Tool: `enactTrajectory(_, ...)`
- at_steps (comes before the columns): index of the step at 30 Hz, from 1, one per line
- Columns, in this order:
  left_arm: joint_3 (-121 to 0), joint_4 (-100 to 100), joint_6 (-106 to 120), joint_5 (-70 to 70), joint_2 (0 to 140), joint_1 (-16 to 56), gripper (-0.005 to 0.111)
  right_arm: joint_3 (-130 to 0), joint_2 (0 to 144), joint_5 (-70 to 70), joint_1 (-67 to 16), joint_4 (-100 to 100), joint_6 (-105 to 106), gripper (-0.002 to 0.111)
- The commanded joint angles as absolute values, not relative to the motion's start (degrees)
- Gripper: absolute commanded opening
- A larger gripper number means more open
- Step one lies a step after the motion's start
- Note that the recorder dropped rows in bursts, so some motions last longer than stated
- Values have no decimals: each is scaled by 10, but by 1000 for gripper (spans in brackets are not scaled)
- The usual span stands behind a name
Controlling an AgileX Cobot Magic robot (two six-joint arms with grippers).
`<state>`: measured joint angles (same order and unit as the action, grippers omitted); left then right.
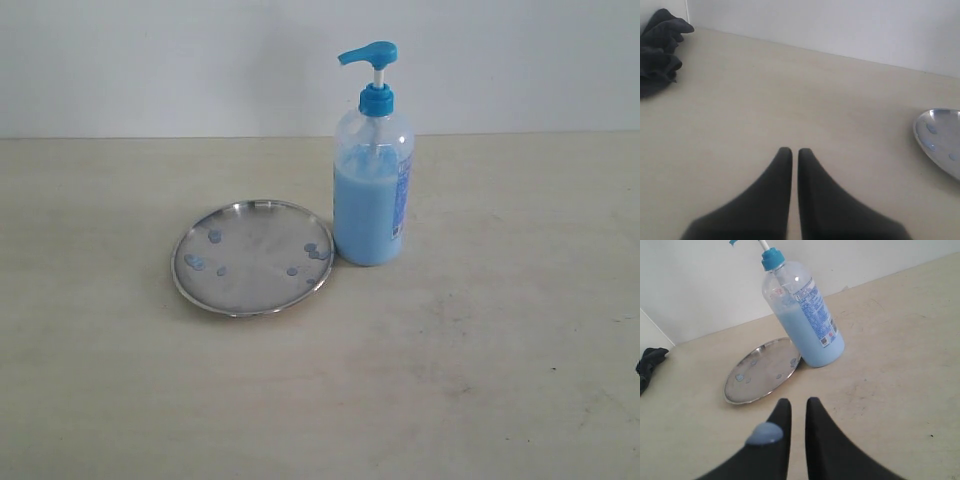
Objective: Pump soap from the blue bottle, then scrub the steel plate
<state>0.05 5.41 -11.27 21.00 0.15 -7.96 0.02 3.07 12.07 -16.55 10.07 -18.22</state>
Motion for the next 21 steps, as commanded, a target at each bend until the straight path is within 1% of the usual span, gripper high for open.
enactTrajectory(1, 0, 52, -110, 208, 0, -80, 4, 0, 30, 119, -166, 101, -181, 0)
enactTrajectory(11, 0, 52, -110, 208, 0, -80, 4, 0, 29, 119, -164, 99, -181, 0)
enactTrajectory(13, 0, 52, -110, 208, 0, -80, 4, 0, 9, 112, -141, 63, -181, 0)
enactTrajectory(15, 0, 52, -110, 208, 0, -80, 4, 0, 0, 50, -108, 43, -152, 0)
enactTrajectory(16, 0, 52, -110, 208, 0, -80, 4, 0, 0, -4, -88, 26, -100, 0)
enactTrajectory(17, 0, 52, -110, 208, 0, -80, 4, 0, 0, -96, -68, 0, -35, 0)
enactTrajectory(18, 0, 54, -110, 208, 0, -80, 4, 0, 0, -145, -43, 4, 44, 0)
enactTrajectory(19, 0, 54, -110, 208, 0, -80, 4, 0, 0, -171, -24, 15, 100, 0)
enactTrajectory(21, 0, 54, -110, 208, 0, -81, 4, 0, 0, -158, 14, 43, 136, 0)
